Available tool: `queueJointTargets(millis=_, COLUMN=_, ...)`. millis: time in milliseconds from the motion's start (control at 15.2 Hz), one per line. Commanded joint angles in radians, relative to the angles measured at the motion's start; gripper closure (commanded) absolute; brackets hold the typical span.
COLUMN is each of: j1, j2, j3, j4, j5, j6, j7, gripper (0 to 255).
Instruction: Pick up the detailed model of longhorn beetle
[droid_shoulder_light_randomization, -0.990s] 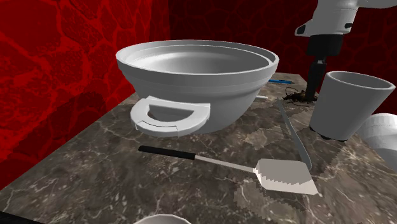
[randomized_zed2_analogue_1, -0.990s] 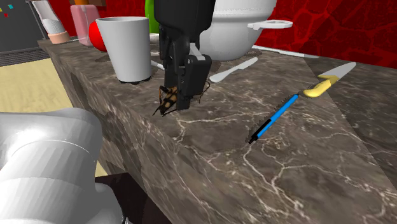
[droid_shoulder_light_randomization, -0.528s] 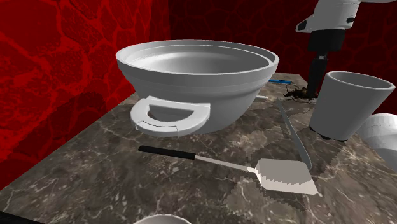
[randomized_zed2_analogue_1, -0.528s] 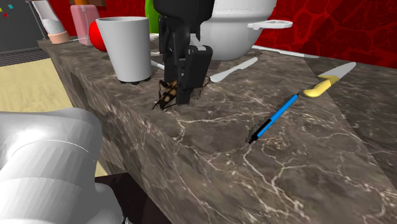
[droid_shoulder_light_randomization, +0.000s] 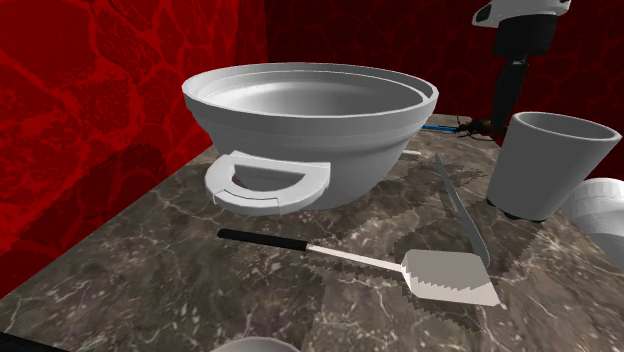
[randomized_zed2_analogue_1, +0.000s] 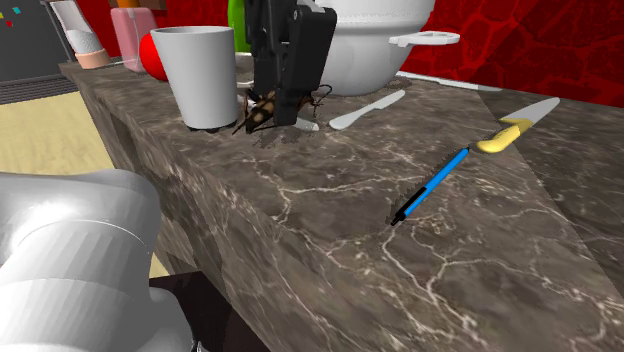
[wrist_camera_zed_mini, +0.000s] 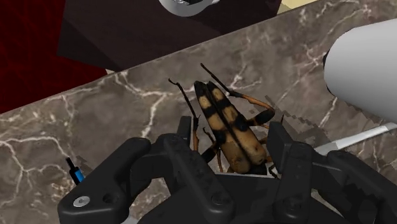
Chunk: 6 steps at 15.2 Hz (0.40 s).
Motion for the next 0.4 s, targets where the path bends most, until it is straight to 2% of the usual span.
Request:
queueJointTargets(millis=0, j1=0.001, j2=0.013, j3=-0.001, j4=0.035, j5=0.0, j6=-0.023, j7=0.003, gripper=255)
queueJointTargets(millis=330, j1=0.003, j2=0.036, j3=-0.003, j4=0.092, j5=0.002, j6=-0.056, j7=0.009, gripper=255)
